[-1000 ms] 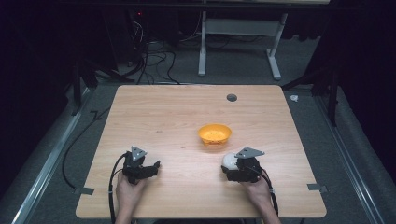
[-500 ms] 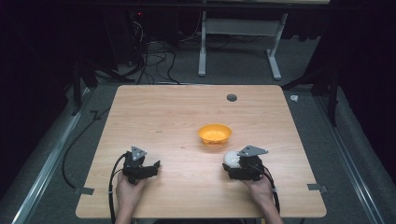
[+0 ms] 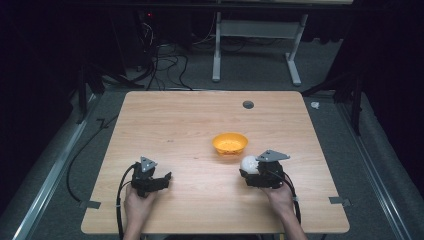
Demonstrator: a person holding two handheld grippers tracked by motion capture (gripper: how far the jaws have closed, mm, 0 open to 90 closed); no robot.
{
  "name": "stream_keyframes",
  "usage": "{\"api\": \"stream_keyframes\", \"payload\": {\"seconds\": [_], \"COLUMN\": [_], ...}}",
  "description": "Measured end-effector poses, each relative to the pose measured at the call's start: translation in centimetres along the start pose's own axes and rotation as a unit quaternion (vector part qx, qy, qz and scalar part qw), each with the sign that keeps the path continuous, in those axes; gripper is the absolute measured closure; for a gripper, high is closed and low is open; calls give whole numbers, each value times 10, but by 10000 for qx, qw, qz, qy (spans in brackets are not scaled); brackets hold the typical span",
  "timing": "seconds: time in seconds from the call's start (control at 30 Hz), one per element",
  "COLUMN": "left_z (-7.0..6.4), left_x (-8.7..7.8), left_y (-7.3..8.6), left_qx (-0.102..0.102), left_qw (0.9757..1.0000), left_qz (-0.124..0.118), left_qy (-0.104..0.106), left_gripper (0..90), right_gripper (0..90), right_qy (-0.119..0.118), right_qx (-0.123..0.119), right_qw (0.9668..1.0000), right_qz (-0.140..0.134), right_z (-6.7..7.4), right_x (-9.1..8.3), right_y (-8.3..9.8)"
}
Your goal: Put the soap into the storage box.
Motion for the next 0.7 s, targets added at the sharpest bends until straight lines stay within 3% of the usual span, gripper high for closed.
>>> {"api": "stream_keyframes", "payload": {"seconds": [0.7], "left_z": [0], "left_x": [0], "left_y": [0], "left_qx": [2], "left_qw": [10000], "left_qz": [15], "left_qy": [2], "left_gripper": [212], "right_gripper": [245], "right_qy": [-42], "right_qx": [-9], "right_qw": [9998], "right_qz": [-181], "right_z": [1], "right_x": [-2], "right_y": [-33]}}
Point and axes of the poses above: each handheld gripper's, and its own axes: x roughly forward along the jaws, y roughly out of its underside, z roughly to its left, the point moved 5 cm from there along x, roughly forward along the jaws, and after that the axes turned 14 degrees about x, right-handed, at the moved point
